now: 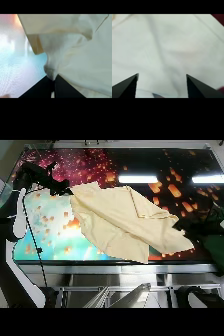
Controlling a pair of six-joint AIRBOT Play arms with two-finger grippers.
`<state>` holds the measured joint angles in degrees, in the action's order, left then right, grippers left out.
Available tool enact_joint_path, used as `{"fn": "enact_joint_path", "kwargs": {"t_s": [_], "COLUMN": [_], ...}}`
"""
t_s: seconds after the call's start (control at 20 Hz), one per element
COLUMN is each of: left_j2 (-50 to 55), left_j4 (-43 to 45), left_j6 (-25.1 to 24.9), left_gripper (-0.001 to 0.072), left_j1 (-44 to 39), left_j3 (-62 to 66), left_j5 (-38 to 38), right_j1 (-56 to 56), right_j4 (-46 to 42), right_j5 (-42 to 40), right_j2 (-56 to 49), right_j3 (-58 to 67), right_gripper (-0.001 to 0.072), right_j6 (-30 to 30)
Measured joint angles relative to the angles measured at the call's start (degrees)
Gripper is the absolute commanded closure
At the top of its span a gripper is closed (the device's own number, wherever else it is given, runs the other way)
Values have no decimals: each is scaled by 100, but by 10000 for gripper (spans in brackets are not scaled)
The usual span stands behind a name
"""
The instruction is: Fold the shirts.
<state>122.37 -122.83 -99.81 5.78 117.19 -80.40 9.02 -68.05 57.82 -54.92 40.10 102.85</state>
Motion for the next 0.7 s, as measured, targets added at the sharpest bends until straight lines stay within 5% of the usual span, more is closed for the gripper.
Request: {"fn": "enact_joint_path", "kwargs": {"t_s": [0.35, 0.6, 0.7], "left_j2": [4, 4, 4], "left_j4": [-22, -33, -33], "left_j6": [-109, -118, -116], "left_gripper": [685, 685, 685], "left_j1": [-55, -72, -74], "left_j3": [-372, -402, -404], "left_j5": [-603, -793, -817], "right_j1": [-177, -597, -669], "right_j4": [3963, 5093, 5272], "right_j5": [-520, -284, -286], "right_j2": [-2924, -4164, -4339], "right_j3": [922, 1580, 1716], "right_gripper": [210, 213, 266], "right_j6": [-2918, -3521, -3563]}}
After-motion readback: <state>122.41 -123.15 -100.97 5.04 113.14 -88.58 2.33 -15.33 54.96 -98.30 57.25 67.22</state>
